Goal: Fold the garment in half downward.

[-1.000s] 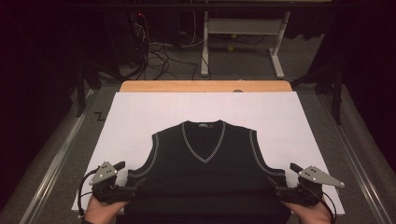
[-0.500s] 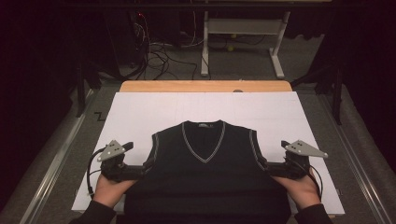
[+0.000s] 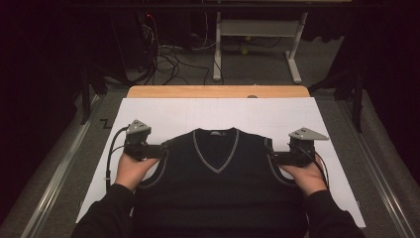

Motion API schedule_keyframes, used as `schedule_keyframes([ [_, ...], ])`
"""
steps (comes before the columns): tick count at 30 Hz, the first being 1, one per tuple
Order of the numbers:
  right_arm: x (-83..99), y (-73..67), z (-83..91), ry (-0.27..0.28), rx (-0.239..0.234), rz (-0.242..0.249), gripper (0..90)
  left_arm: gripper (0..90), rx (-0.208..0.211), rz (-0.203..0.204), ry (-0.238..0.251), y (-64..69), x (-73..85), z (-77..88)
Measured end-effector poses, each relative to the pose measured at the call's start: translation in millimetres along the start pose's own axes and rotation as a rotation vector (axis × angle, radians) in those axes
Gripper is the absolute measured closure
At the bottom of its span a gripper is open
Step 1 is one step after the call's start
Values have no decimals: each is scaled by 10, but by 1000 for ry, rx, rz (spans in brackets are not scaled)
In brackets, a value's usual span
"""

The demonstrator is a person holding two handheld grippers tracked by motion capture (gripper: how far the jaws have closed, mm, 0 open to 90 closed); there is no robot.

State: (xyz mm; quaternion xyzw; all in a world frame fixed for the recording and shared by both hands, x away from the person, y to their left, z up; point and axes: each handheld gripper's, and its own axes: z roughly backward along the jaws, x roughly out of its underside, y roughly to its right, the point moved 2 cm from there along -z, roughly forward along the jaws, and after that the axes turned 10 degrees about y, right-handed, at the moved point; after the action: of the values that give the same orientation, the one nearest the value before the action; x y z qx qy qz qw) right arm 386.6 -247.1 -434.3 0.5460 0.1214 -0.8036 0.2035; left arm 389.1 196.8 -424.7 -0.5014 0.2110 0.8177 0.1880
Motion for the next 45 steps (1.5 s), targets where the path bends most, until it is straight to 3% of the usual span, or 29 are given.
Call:
schedule_keyframes([
  [4,-37,52,-169,-33,8,-20,3,0,-61,35,-48,-113,-1,-179],
  [11,21,97,-501,-120,25,-24,30,0,-69,124,-144,-309,132,-420],
  [15,93,119,-646,-167,24,-68,93,0,-76,134,-209,-345,242,-477],
  [19,186,177,-722,-228,47,-98,166,100,-92,162,-310,-353,352,-549],
  [20,205,187,-731,-243,40,-107,189,112,-101,145,-317,-334,371,-566],
  [24,238,184,-748,-258,46,-111,254,190,-172,63,-333,-237,386,-596],
  [29,222,95,-767,-265,63,-56,436,379,-168,40,-339,-135,380,-601],
  [35,212,25,-765,-257,49,-47,642,605,-131,62,-324,-67,389,-596],
  [38,204,-15,-765,-262,34,-45,746,644,-125,95,-309,-77,401,-582],
  [41,203,-49,-758,-260,30,-28,782,680,-127,113,-300,-72,403,-572],
  [43,199,-56,-737,-254,28,-18,785,696,-101,132,-292,-78,393,-562],
  [45,174,-42,-706,-234,24,-17,786,699,-95,124,-252,-84,352,-527],
])
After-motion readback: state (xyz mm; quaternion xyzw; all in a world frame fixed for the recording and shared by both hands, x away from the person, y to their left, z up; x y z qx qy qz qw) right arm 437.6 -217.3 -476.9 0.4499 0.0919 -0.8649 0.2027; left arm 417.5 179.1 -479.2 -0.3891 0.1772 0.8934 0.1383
